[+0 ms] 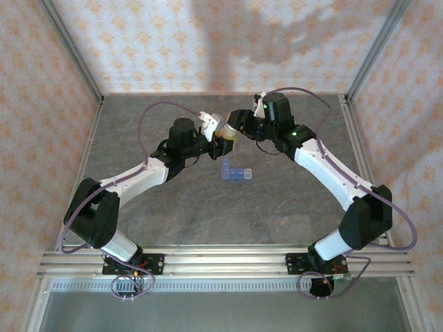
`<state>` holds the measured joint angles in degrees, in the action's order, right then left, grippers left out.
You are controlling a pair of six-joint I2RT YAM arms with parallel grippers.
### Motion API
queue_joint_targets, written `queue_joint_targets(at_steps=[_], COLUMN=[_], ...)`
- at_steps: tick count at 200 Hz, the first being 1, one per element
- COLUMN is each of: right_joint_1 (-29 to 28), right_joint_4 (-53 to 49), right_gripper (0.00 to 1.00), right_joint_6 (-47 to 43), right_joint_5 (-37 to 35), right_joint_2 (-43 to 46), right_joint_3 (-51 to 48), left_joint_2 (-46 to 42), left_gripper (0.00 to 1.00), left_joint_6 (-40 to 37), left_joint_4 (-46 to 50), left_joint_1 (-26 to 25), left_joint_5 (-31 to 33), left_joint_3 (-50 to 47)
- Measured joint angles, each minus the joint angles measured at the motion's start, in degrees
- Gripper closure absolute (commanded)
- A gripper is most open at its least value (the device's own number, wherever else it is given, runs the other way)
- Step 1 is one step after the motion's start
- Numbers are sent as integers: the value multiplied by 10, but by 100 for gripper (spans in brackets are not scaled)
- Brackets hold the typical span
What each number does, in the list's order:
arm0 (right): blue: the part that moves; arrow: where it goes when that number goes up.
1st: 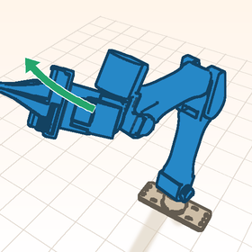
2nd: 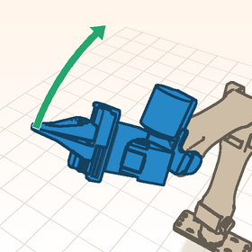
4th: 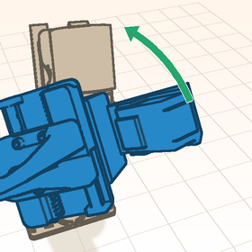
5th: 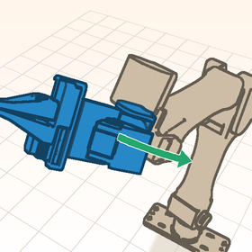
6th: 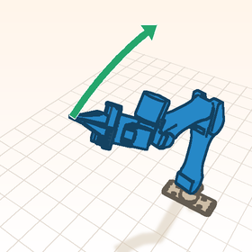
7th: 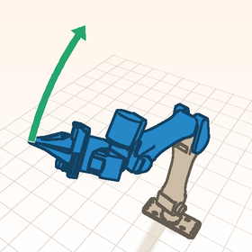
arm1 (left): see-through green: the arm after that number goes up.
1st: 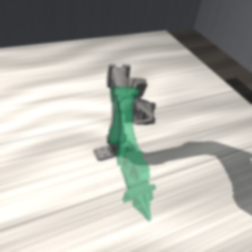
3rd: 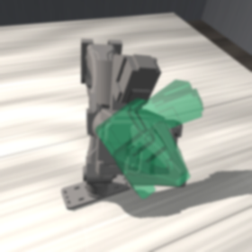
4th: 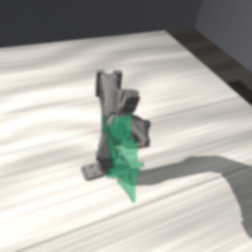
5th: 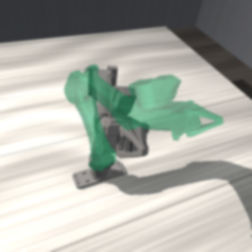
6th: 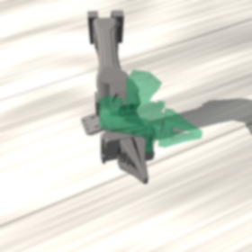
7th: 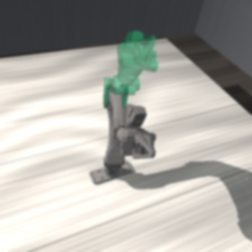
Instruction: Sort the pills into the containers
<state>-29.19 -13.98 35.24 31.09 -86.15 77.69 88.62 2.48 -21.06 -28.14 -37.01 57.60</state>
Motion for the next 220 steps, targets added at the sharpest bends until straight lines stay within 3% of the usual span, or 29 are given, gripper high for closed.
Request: queue_joint_targets(at_steps=[39,74,88,110,133,181,220], right_joint_1=[14,61,76,87,90,88,50], right_joint_4=[12,47,55,54,50,39,16], right_gripper=[58,56,48,27,20,20,20], right_joint_6=[-59,-133,-147,-158,-146,-58,-22], right_joint_5=[41,162,205,228,212,122,52], right_joint_2=[0,1,1,3,14,44,39], right_joint_3=[0,-18,-22,-22,-22,-22,-19], left_joint_2=[0,0,0,0,0,0,0], left_gripper=[100,100,100,100,100,100,100], left_joint_6=[0,21,40,60,65,36,6], left_joint_4=[3,-2,-9,-28,-37,-24,3], left_joint_1=[0,1,2,9,18,18,11], left_joint_5=[-2,-28,-44,-50,-49,-36,-23], left_joint_3=[6,12,12,12,12,12,12])
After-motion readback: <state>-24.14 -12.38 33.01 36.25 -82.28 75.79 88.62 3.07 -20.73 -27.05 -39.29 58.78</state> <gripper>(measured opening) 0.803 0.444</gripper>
